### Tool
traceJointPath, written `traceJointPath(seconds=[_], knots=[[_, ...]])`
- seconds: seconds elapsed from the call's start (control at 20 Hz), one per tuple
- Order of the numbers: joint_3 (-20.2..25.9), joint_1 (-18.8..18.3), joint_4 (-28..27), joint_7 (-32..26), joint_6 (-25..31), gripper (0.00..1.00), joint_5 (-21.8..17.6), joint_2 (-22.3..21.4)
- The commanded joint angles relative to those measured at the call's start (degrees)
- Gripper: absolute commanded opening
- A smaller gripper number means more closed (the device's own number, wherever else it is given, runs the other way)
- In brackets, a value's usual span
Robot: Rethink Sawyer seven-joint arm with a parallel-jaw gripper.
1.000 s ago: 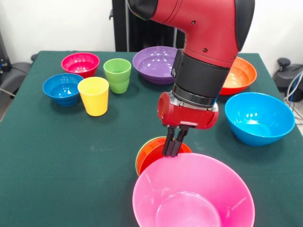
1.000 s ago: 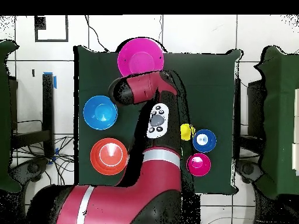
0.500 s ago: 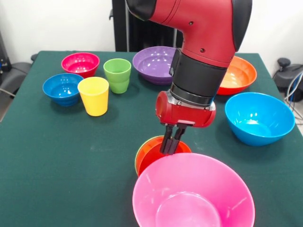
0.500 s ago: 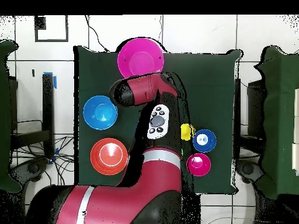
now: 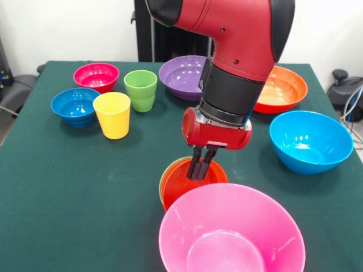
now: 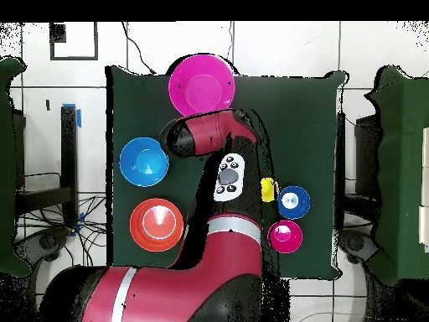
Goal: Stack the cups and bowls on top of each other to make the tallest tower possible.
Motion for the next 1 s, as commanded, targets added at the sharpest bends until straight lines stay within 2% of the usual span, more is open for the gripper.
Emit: traceJointPath(seconds=[0.05, 1.0], knots=[[2.8, -0.6, 7.0, -0.7, 5.1, 0.00, -2.0, 1.3], [1.9, -0.5, 9.1, -2.3, 5.6, 0.00, -2.9, -0.2]])
